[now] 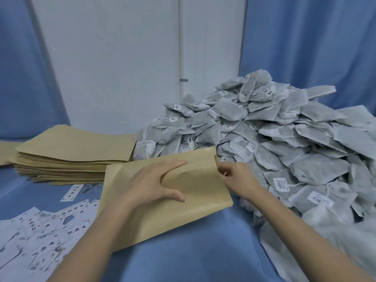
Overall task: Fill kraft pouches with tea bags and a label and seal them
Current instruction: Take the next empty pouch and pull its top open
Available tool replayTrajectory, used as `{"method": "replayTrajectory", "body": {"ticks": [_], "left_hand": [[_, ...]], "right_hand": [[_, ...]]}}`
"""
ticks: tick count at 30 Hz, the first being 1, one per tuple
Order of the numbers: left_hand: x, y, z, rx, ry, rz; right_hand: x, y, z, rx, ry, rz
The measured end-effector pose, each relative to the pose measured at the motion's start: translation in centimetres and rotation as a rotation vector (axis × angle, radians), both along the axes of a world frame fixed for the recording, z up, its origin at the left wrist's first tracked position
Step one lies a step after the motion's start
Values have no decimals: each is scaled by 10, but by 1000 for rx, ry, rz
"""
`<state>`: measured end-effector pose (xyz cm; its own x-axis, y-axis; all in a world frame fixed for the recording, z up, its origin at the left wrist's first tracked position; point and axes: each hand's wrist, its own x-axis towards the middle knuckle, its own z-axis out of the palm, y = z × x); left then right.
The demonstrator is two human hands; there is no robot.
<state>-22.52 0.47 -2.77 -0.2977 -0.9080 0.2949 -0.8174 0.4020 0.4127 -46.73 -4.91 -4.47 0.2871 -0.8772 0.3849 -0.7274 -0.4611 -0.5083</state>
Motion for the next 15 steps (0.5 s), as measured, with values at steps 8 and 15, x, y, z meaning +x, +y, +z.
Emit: {"method": "replayTrajectory", "body": {"ticks": [8,15], "left_hand": [[-14,-18,-12,55,4,42],[-17,-19,-22,77,-25,69]], "right_hand": [[-50,6,-38,-200,652,-455],[-42,20,-36,-528,90,-410]]}}
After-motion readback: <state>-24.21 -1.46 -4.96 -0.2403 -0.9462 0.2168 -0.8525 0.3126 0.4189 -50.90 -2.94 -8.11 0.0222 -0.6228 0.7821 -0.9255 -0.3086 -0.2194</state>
